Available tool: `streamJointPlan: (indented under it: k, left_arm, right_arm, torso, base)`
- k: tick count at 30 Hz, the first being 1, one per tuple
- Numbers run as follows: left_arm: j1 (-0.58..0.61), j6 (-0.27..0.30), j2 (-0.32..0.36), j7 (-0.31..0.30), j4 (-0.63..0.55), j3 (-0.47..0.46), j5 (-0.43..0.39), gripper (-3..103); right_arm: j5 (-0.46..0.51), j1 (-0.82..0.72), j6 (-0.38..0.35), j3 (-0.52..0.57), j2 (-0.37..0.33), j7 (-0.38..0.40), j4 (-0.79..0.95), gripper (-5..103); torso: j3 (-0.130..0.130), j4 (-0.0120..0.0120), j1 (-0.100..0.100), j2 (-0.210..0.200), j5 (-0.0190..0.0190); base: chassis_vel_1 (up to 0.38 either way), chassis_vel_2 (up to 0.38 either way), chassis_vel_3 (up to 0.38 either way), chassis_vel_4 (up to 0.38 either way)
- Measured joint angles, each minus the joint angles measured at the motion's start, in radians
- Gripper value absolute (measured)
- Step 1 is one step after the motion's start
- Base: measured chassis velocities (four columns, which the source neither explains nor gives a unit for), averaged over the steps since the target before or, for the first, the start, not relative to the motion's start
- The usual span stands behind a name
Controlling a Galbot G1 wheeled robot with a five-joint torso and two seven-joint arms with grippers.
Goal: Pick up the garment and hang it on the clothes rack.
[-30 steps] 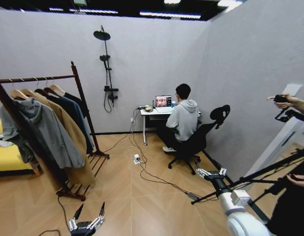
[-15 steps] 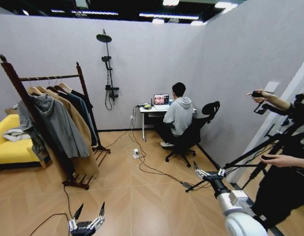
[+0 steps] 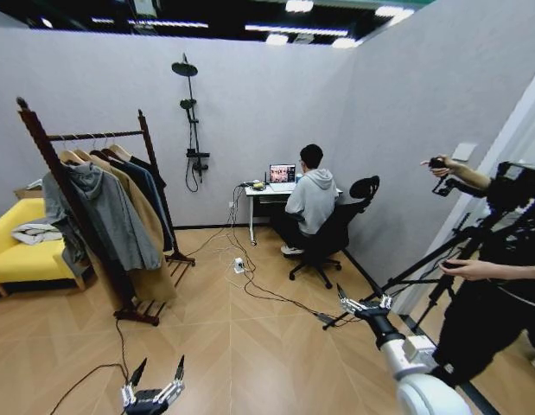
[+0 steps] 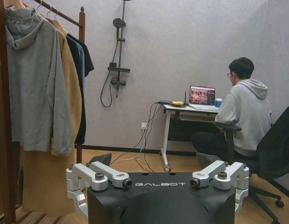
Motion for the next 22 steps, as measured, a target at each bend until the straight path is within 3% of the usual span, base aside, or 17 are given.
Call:
streamJointPlan:
  k: [7, 13, 22]
  left_arm:
    - [0.000, 0.000, 0.000, 0.000, 0.000, 0.000, 0.000, 100]
    - [0.000, 0.000, 0.000, 0.000, 0.000, 0.000, 0.000, 100]
    - [0.000, 0.000, 0.000, 0.000, 0.000, 0.000, 0.000, 100]
  right_arm:
    - [0.036, 0.002, -0.054, 0.004, -0.003, -0.026, 0.006, 100]
    - [0.073, 0.007, -0.103, -0.005, 0.034, -0.010, 0.028, 100]
    - [0.049, 0.006, -0.110, -0.022, 0.077, 0.007, 0.034, 100]
  torso:
    - [0.000, 0.0000, -0.001, 0.000, 0.0002]
    - [0.000, -0.0001, -0.001, 0.000, 0.0002]
    - [0.000, -0.0001, -0.001, 0.000, 0.0001]
  base:
    - [0.000, 0.000, 0.000, 0.000]
    - [0.000, 0.000, 0.000, 0.000]
    - [0.000, 0.000, 0.000, 0.000]
